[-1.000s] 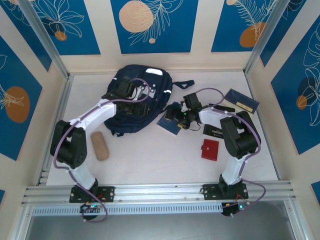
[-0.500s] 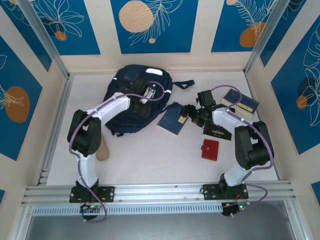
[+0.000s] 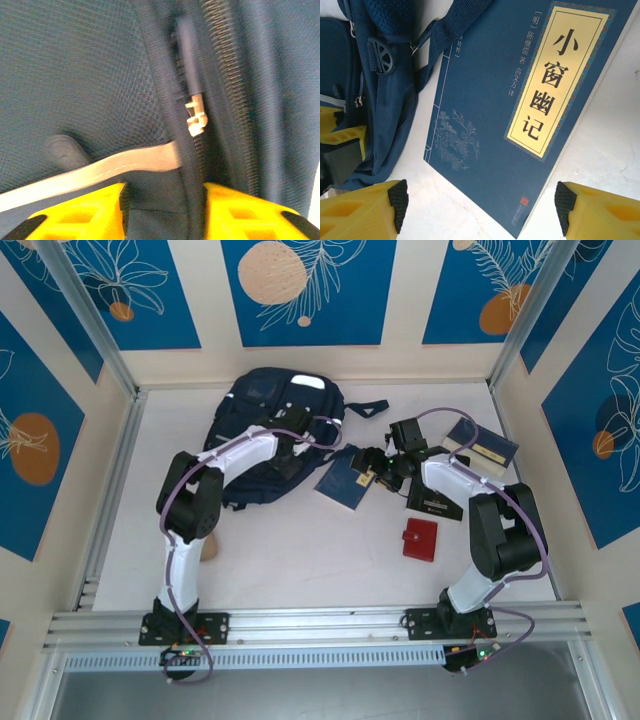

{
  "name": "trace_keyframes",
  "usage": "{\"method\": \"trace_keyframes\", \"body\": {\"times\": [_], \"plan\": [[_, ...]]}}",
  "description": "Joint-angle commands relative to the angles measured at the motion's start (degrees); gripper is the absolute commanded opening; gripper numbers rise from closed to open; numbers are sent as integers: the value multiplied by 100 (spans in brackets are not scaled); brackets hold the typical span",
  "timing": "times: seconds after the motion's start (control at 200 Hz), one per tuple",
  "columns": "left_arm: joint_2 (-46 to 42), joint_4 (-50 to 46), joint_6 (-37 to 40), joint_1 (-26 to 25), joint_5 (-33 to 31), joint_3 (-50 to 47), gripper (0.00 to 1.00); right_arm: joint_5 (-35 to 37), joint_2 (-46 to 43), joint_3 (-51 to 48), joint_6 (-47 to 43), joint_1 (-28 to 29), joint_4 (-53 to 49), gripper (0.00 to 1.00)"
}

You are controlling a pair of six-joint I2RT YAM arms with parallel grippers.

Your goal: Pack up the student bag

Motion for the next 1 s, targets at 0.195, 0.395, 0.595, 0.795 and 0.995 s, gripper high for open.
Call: {"method": "trace_keyframes", "body": {"times": [0.195, 0.395, 0.595, 0.795, 0.995], "plan": [[-10, 24, 224, -142, 318, 258, 6, 256, -180, 44, 61, -72, -223, 79], [-353, 176, 252, -397, 1186, 263, 0, 275, -300, -82, 74, -325, -223, 79], [-696, 357, 47, -573, 1735, 263, 0, 93, -374, -214, 55, -483, -119, 78], [-1258, 498, -130, -583, 1367, -44, 0, -497, -329, -323, 26, -534, 222, 77], [-1817, 496, -354, -580, 799, -414, 0, -949, 49, -184, 327, -256, 523, 72]]}}
